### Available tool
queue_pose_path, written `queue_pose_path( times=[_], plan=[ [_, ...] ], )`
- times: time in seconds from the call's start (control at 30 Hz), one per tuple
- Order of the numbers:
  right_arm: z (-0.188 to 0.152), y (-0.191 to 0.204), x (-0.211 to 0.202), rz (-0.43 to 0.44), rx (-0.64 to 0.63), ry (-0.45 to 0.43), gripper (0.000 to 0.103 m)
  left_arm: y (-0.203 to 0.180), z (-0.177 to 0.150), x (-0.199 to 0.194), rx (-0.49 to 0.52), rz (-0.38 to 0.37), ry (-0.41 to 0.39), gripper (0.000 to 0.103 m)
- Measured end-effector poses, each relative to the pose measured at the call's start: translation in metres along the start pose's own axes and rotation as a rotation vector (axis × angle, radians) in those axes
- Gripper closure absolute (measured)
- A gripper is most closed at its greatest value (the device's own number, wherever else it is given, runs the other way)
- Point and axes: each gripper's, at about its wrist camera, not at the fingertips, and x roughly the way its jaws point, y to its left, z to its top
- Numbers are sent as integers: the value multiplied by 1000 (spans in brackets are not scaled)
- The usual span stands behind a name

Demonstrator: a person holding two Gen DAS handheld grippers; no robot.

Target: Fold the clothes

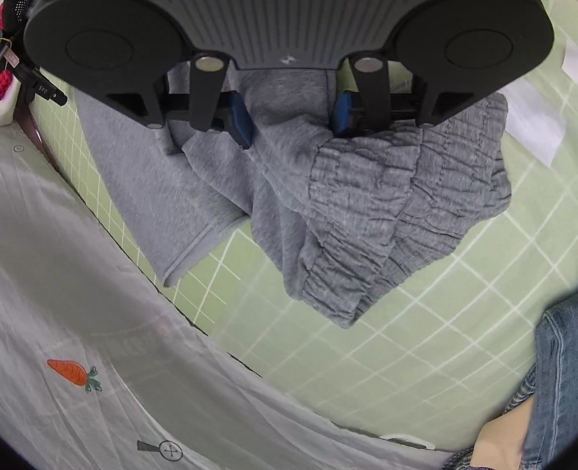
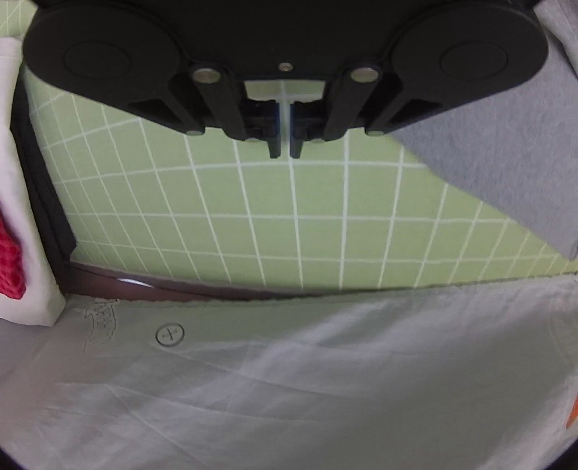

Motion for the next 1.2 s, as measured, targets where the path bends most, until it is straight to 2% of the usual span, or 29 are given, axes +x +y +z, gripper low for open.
queue_pose_path(
  times=[0.03, 0.07, 0.17, 0.23, 0.3, 0.4, 0.5, 0.63, 0.77, 0.87, 0.93, 1.03, 1.07, 1.1, 1.13, 1.17, 1.2],
  plan=[
    [2, 6, -6, 21, 0, -16, 67, 4, 1, -5, -10, 0, -5, 55],
    [1, 15, -13, 46, -2, -34, 62, 9, 1, -12, -22, 0, -11, 55],
    [-9, 42, -29, 125, 18, -40, 57, 29, 6, -29, -82, -1, -15, 55],
    [-18, 63, -38, 171, 44, -26, 45, 41, 14, -39, -118, -12, -15, 55],
    [-25, 83, -46, 204, 55, -12, 42, 50, 24, -49, -134, -27, -18, 55],
    [-36, 112, -55, 249, 73, 8, 37, 55, 37, -64, -108, -12, -59, 54],
    [-37, 140, -62, 286, 71, 12, 37, 60, 53, -72, -44, 13, -95, 46],
    [-37, 177, -71, 334, 65, 15, 31, 63, 76, -58, 32, -26, -51, 45],
    [-34, 210, -77, 367, 45, 26, 29, 49, 91, -26, 117, -81, -3, 37],
    [-35, 223, -73, 339, 24, 54, 35, 38, 93, -2, 140, -112, 34, 37],
    [-35, 226, -67, 329, 13, 87, 55, 35, 92, 13, 146, -119, 51, 37],
    [-36, 227, -58, 340, 5, 132, 69, 32, 87, 25, 165, -100, 19, 42],
    [-37, 226, -58, 346, -1, 128, 74, 31, 87, 26, 171, -85, 4, 54],
    [-37, 224, -58, 351, 1, 123, 91, 31, 87, 26, 175, -69, -2, 62],
    [-37, 223, -59, 354, 6, 118, 99, 31, 88, 26, 171, -54, -6, 82],
    [-37, 221, -60, 358, 11, 114, 99, 33, 89, 26, 161, -47, -12, 96],
    [-38, 219, -61, 362, 16, 109, 101, 35, 90, 25, 152, -48, -14, 99]
  ],
)
